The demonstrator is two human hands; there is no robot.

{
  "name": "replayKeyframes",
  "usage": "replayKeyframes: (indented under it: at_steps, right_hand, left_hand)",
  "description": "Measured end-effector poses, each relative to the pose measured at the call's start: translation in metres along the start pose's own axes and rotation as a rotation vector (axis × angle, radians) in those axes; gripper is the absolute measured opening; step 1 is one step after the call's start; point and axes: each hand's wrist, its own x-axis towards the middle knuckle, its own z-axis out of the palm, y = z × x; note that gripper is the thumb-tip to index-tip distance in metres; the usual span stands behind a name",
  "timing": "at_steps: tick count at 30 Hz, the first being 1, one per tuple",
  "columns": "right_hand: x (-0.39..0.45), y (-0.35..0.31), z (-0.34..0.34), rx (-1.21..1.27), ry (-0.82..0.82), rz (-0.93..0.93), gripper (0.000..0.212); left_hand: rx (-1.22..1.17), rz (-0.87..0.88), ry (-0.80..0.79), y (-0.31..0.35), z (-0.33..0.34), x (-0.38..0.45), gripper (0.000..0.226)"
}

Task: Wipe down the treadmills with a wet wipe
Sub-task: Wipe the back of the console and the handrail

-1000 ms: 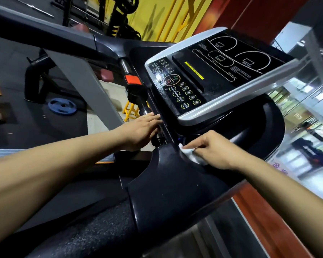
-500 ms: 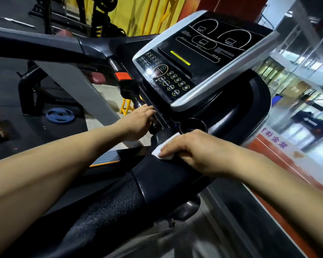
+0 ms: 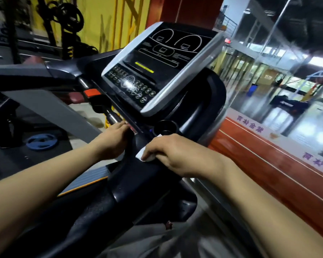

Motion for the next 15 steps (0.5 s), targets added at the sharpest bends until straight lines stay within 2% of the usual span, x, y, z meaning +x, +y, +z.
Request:
replayKeyframes:
  at_steps: [3, 8, 12, 15]
  right_hand:
    - [-0.028, 0.025, 0.003, 0.097, 0.245, 0.002, 0.032]
    - [-0.055, 0.068, 0.014, 0.038, 0.623, 0.050, 0.041]
    - [-0.062, 0.107, 0.024, 0.046, 0.841, 0.108, 0.048]
    - [-0.059, 0.139, 0.025, 0.063, 0.959, 0.098, 0.051]
  left_hand:
    - [-0.005, 0.070, -0.004, 0.027, 0.003, 0.002, 0.057]
    - [-0.024, 0.234, 0.119, 0.093, -0.005, 0.003, 0.045]
    - [-0.012, 0.355, 0.121, 0.132, -0.001, 0.006, 0.048]
    - [0.050, 0.415, 0.150, 0.156, 0.005, 0.015, 0.059]
